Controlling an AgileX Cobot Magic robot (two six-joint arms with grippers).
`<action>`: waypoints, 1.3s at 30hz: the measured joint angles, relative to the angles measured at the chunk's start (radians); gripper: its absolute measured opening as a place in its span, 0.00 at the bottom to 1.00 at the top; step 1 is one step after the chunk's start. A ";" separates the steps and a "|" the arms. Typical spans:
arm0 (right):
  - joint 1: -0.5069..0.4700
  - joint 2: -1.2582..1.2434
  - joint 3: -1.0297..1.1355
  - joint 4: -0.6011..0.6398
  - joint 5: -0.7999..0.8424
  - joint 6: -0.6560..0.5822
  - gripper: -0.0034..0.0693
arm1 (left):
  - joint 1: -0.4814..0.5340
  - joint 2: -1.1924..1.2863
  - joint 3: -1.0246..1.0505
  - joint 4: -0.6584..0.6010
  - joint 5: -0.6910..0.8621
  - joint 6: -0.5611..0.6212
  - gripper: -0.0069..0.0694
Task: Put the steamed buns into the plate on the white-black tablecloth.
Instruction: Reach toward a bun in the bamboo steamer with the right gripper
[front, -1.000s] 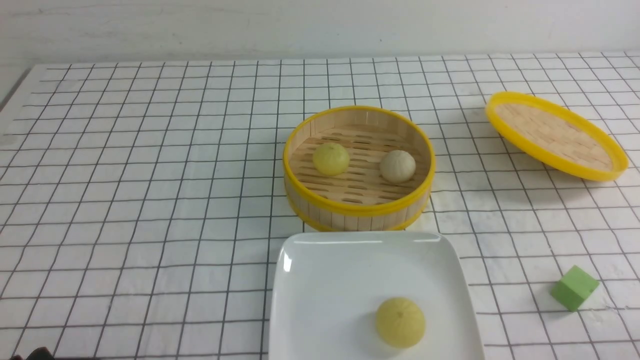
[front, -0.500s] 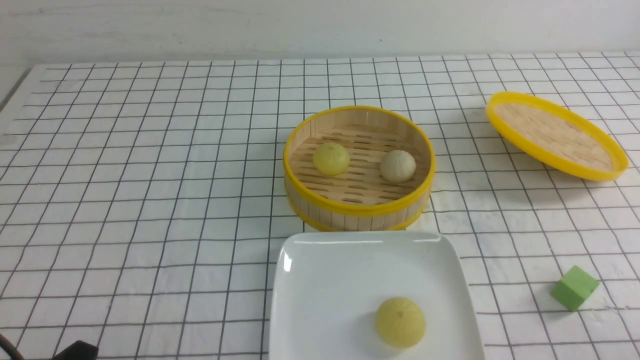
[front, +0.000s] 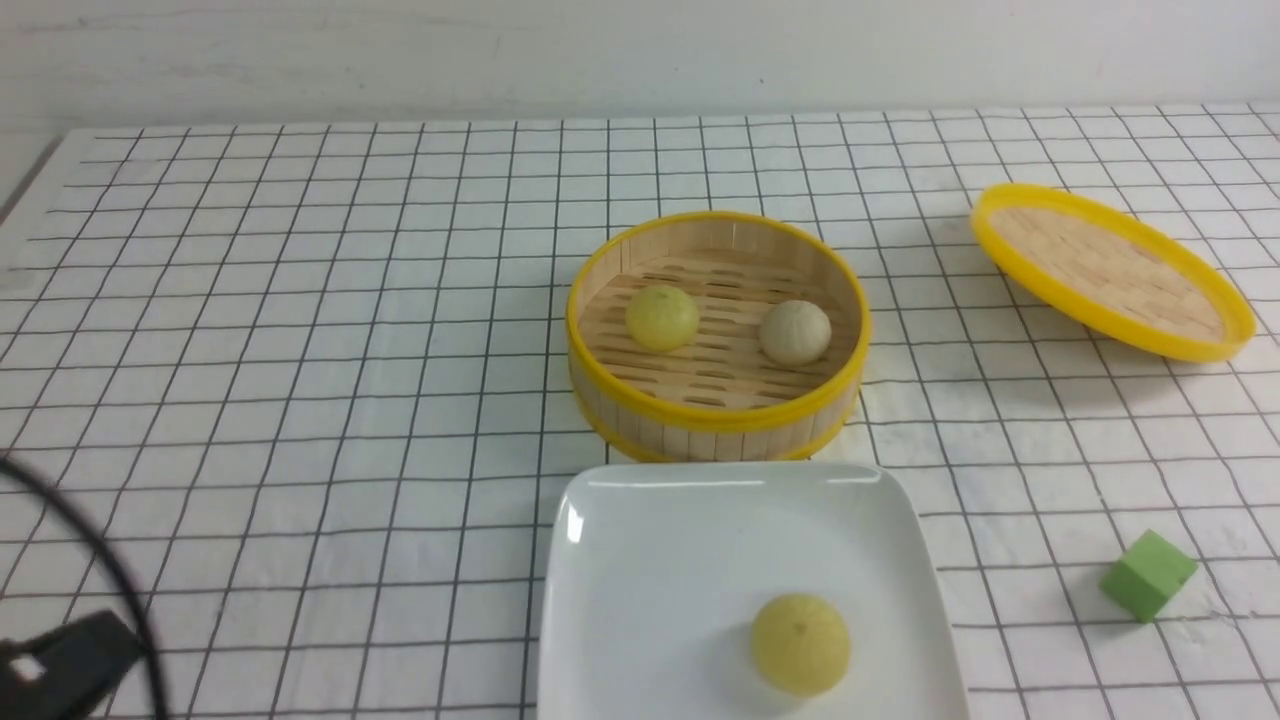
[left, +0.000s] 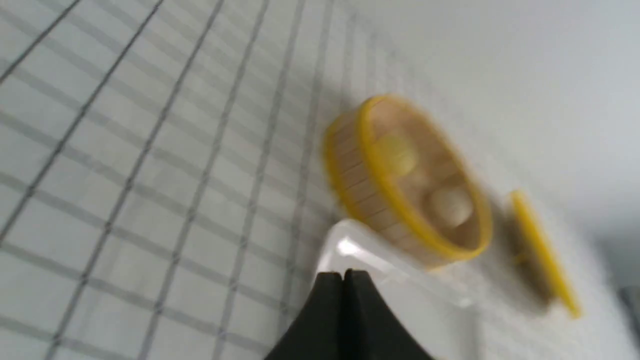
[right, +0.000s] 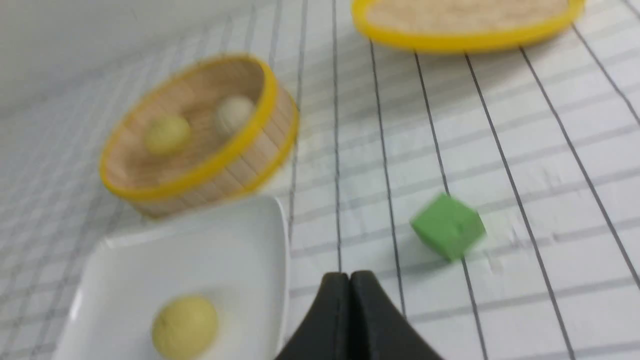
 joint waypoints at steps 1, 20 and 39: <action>0.000 0.088 -0.044 0.000 0.071 -0.003 0.05 | 0.000 0.074 -0.022 0.041 0.060 0.002 0.09; 0.189 0.953 -0.295 0.812 0.129 -0.871 0.06 | 0.000 0.577 -0.127 -0.010 0.174 0.250 0.12; 0.374 1.657 -1.129 -0.054 -0.165 -0.310 0.52 | 0.000 0.577 -0.127 -0.020 0.174 0.268 0.17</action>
